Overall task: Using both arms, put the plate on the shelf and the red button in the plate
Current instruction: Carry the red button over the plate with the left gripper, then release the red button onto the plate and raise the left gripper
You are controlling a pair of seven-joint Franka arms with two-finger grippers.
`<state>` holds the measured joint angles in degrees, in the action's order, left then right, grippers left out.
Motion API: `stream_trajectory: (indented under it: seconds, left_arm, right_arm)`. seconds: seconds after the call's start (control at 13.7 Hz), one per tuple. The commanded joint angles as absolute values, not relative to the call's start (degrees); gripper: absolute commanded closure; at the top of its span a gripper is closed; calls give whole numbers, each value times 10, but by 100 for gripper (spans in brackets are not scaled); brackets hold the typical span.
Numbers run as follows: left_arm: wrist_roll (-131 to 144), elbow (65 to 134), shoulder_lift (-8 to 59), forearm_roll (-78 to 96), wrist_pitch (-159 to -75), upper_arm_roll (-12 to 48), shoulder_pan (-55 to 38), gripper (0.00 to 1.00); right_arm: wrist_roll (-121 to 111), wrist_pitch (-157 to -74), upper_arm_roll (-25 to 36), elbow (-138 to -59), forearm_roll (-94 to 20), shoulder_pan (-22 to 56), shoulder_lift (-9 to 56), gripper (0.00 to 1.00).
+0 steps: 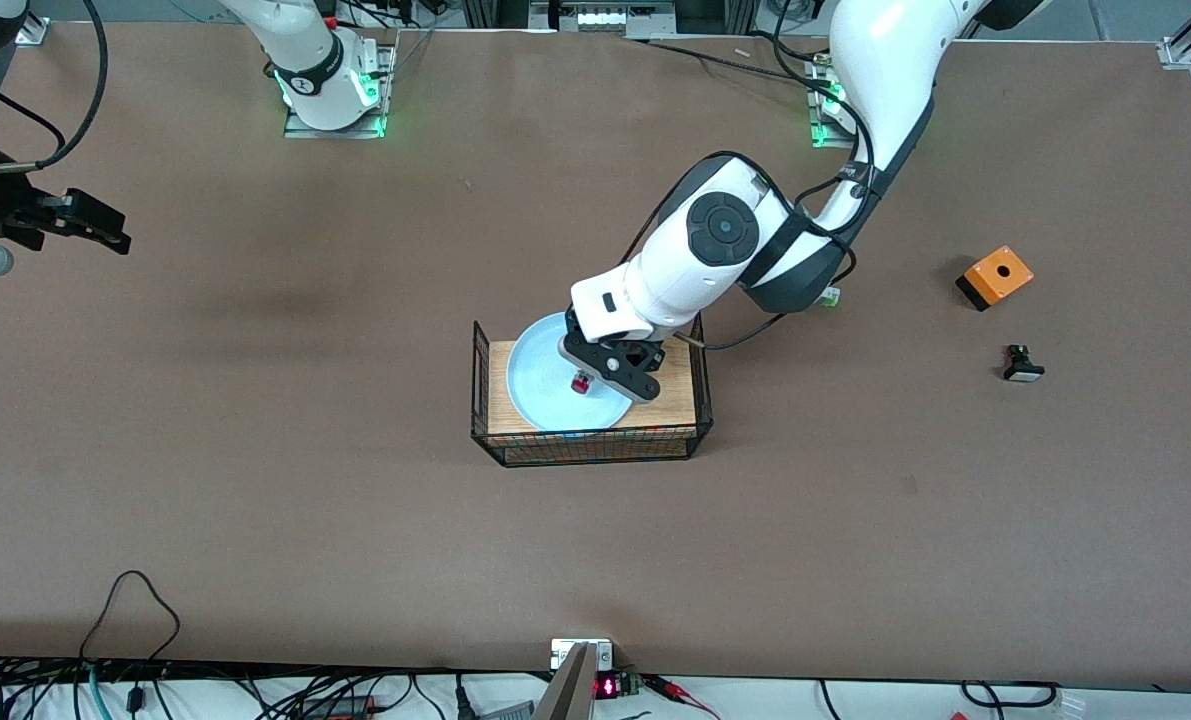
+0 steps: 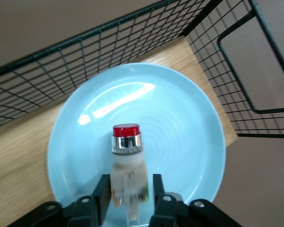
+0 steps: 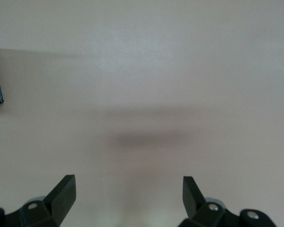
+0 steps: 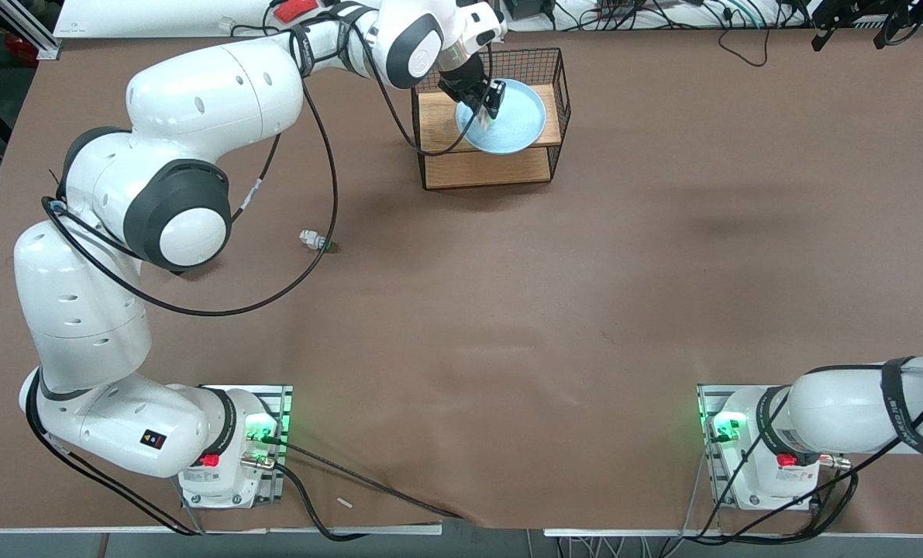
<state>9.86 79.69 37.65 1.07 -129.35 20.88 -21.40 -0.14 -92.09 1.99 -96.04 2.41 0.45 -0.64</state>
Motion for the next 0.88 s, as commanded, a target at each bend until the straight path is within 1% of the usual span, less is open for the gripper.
stream_trajectory:
  seconds: [0.0, 0.22, 0.44, 0.66, 0.8]
  left_arm:
    - [112, 783, 379, -33, -1276, 206, -219, 0]
    - [118, 776, 344, -33, -1199, 207, -214, 0]
    - [156, 772, 288, -32, -1083, 207, -203, 0]
    - [173, 771, 230, -32, -986, 207, -173, 0]
    - [172, 771, 206, -33, -931, 207, -127, 0]
  right_arm:
    - [-5, -919, 19, -968, 19, 5, -18, 0]
    - [-5, -918, 20, -968, 19, 4, -18, 0]
    - [-5, -918, 20, -968, 19, 5, -18, 0]
    - [-6, -920, 19, -967, 20, 5, -18, 0]
    - [-7, -918, 19, -965, 21, 5, -18, 0]
